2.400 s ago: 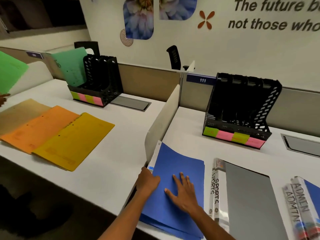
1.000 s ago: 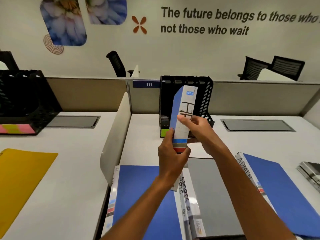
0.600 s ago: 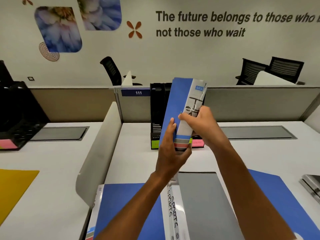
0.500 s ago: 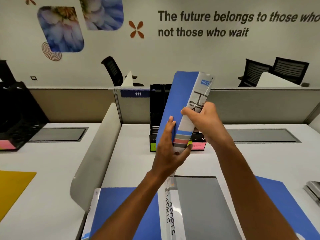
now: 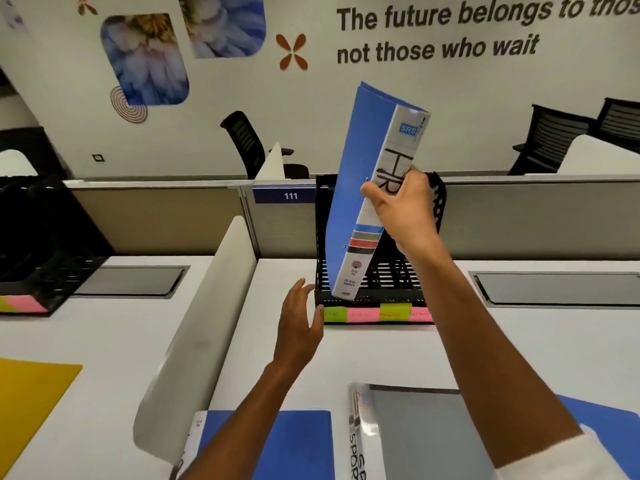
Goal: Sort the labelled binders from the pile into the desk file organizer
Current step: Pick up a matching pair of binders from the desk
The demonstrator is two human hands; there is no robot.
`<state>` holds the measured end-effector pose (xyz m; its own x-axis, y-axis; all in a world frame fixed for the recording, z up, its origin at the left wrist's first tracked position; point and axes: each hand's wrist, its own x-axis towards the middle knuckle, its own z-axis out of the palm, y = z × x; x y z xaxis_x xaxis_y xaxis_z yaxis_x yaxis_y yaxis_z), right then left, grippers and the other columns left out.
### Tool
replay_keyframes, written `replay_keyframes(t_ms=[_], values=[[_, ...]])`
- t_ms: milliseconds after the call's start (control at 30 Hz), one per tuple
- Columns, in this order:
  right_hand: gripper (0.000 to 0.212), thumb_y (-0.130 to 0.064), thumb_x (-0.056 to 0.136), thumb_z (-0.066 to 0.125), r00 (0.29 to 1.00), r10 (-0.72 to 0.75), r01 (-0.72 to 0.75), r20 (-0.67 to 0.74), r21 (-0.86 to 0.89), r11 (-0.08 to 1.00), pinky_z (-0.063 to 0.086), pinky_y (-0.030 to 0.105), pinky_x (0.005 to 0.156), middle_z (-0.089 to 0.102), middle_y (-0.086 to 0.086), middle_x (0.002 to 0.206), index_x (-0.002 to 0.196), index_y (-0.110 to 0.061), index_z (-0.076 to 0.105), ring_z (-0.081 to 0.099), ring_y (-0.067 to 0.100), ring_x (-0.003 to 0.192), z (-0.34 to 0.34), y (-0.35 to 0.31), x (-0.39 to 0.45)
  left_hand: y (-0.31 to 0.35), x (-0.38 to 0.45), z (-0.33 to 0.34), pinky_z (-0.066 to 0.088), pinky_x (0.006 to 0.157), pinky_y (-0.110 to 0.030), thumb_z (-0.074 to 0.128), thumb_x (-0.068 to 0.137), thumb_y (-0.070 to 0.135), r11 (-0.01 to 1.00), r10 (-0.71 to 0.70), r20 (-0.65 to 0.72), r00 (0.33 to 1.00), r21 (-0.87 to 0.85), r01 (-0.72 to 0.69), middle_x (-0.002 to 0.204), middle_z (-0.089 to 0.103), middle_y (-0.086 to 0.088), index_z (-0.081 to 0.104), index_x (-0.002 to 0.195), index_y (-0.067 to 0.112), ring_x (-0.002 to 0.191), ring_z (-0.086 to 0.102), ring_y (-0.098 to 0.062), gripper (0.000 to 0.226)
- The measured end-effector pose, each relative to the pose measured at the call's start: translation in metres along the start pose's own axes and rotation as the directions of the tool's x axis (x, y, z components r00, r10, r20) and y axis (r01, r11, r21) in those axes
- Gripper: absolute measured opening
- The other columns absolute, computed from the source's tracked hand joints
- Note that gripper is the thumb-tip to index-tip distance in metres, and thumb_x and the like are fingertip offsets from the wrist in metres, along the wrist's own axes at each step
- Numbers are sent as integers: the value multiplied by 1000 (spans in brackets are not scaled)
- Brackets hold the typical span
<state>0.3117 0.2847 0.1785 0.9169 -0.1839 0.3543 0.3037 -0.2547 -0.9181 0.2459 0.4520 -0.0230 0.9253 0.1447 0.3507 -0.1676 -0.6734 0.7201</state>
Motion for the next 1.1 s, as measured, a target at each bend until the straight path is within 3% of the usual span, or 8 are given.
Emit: replay_keyframes(t_ms=[200,267,433,633,733,800,900,1100], values=[[43,-25,80,74,998,46,-47,-37,-16,999,58,32,81,67,2,111,118,-14,58,66,16,99,33,26,19,-22,43,22,35,109,-28,58,96,26,937,-321,30,946,-136,323,139,55,-10,52,135,5,131,48,-23,44],[43,-23,81,73,998,46,-47,-43,-5,999,57,26,78,66,1,112,119,-15,57,65,15,100,44,36,22,-28,57,31,36,113,-36,56,97,32,882,-426,85,901,-183,434,144,50,-11,46,141,6,136,43,-25,52],[43,-13,82,71,996,29,-19,-81,119,993,49,3,63,64,0,111,122,-14,55,63,13,99,66,56,25,-44,83,50,34,111,-36,53,98,35,699,-624,177,761,-309,645,151,41,-11,35,148,8,139,38,-27,60],[49,-13,86,69,996,17,5,-92,231,973,51,6,76,60,8,119,130,-8,49,59,19,111,92,85,17,-64,91,66,36,108,-31,48,100,17,681,-596,272,756,-329,655,150,43,-8,41,145,8,137,42,-25,46],[50,-14,87,69,996,-1,22,-89,233,972,49,4,77,59,8,120,131,-7,48,58,20,113,101,98,10,-67,89,73,45,74,-11,36,99,8,719,-524,293,800,-352,600,120,66,-5,65,116,17,97,61,-18,34],[50,-17,87,69,996,-5,25,-87,239,971,50,6,79,59,6,118,132,-7,48,58,20,113,107,106,5,-65,88,76,45,61,-2,32,99,6,720,-511,281,812,-377,583,110,65,7,62,126,19,93,60,-7,42],[48,-18,88,68,996,1,26,-95,276,961,51,8,77,59,4,115,130,-6,48,58,22,112,115,116,-6,-62,85,78,47,69,-6,31,101,8,742,-486,253,836,-386,548,116,66,0,59,130,15,98,61,-11,41],[43,-16,88,69,997,8,13,-81,258,966,52,11,73,62,-5,104,127,-15,51,62,12,103,130,149,-27,-61,82,81,48,104,-42,32,104,14,777,-439,244,865,-381,501,132,61,-3,50,140,16,116,59,-19,40]])
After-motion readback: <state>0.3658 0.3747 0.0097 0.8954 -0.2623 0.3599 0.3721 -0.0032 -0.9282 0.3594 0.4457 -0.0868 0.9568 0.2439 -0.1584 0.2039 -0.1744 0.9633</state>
